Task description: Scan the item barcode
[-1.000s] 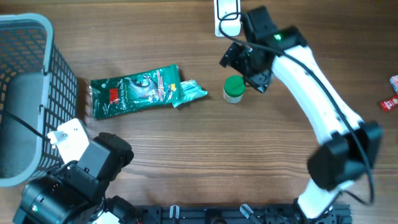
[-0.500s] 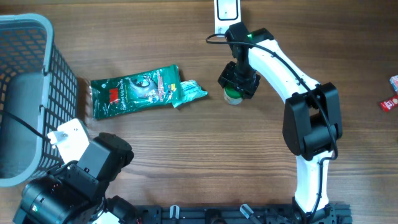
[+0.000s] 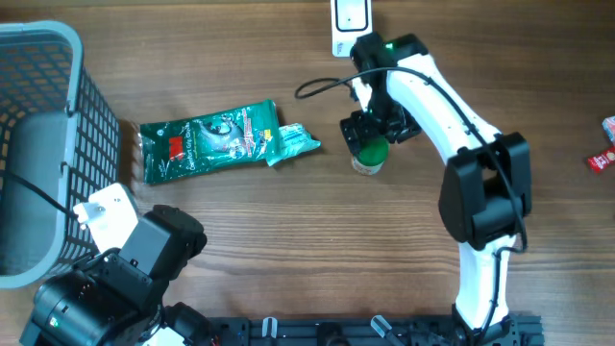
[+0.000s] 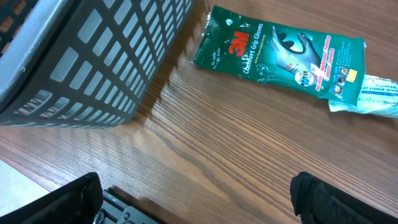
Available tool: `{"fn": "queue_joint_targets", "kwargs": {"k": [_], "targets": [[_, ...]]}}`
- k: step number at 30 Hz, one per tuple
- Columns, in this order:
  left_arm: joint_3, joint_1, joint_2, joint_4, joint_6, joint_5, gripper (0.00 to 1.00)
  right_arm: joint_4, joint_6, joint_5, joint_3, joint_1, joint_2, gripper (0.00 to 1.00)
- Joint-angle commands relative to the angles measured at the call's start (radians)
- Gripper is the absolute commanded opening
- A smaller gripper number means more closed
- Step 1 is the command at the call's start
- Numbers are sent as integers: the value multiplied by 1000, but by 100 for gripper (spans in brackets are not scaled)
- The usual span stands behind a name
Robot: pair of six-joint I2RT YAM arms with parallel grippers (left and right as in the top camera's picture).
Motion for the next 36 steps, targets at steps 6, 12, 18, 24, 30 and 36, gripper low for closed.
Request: {"fn": "queue_joint_targets", "kwargs": {"k": [6, 12, 18, 24, 30, 36], "targets": [[-1, 7, -2, -1, -20, -17, 100, -114, 955, 12, 51, -2, -158, 100], [-1, 7, -2, -1, -20, -17, 100, 6, 1457, 21, -38, -1, -157, 100], [-1, 7, -2, -1, -20, -17, 100, 181, 1470, -28, -219, -1, -154, 99], [-1, 7, -2, 0, -20, -17, 100, 314, 1469, -32, -348, -1, -151, 86], [-1, 7, -2, 0, -20, -17, 100, 315, 1136, -52, -344, -3, -153, 59], [-1, 7, -2, 0, -20, -17, 100, 235, -87, -240, -235, -1, -153, 72]]}}
